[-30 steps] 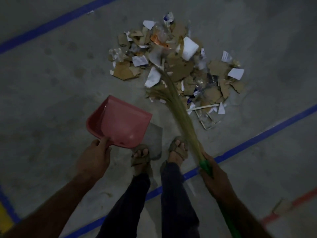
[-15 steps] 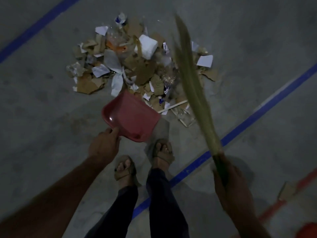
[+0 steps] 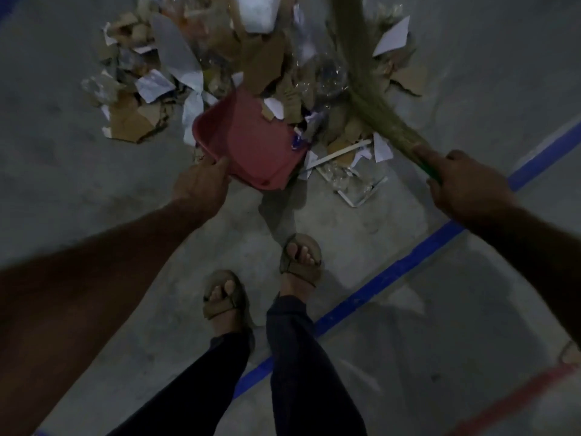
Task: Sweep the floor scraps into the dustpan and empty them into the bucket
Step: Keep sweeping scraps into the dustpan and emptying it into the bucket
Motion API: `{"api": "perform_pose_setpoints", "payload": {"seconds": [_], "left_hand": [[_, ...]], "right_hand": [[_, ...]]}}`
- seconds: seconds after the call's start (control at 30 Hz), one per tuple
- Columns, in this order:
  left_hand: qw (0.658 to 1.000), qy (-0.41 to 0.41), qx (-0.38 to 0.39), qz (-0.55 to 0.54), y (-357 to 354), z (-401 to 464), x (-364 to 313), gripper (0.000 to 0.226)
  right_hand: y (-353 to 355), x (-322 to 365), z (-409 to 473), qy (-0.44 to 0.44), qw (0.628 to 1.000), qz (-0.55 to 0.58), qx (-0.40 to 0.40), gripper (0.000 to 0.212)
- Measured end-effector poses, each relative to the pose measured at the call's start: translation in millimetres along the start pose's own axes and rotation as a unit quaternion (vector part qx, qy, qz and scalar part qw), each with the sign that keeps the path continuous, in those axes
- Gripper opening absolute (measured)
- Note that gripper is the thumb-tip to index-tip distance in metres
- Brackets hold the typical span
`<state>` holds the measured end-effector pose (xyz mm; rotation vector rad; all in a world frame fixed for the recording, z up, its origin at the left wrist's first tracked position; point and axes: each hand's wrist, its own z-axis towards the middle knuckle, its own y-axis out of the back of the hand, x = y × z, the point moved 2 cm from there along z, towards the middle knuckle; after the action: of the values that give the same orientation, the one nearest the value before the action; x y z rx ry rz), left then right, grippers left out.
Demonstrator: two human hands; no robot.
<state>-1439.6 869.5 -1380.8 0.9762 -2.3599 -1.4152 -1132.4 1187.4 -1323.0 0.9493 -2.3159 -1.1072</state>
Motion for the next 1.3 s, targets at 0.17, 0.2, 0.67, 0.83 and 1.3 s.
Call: {"api": "perform_pose_setpoints", "payload": {"seconds": [0.17,0.2,0.67,0.83,1.3], "left_hand": [[1.000,0.012,0.022,0.001,-5.7,5.4,2.2,0.030],[1.000,0.007,0.022,0.002,-7.1,4.7,2.8,0.031],[0.999,0.011,0.035,0.004,-8.7,-14.6,11.1,0.032],[0.999,0.021,0.043,0.015,-16.7,-20.1,22.2,0.035],[0.996,0.082,-0.001,-0.037,-28.4,-37.5,28.6,0.034]], "right_hand": [[-8.9,-24.9,-7.6,0.095,0.995,-0.023,0.006,0.067],[-10.8,-28.6,-14.2,0.094,0.995,-0.014,0.003,0.067],[-35.1,15.5,-151.9,0.069,0.990,0.126,0.005,0.071],[-35.8,31.0,-168.8,0.008,0.984,0.177,-0.020,0.076],[-7.4,77.6,-76.5,0.011,0.979,0.155,-0.131,0.065]]}}
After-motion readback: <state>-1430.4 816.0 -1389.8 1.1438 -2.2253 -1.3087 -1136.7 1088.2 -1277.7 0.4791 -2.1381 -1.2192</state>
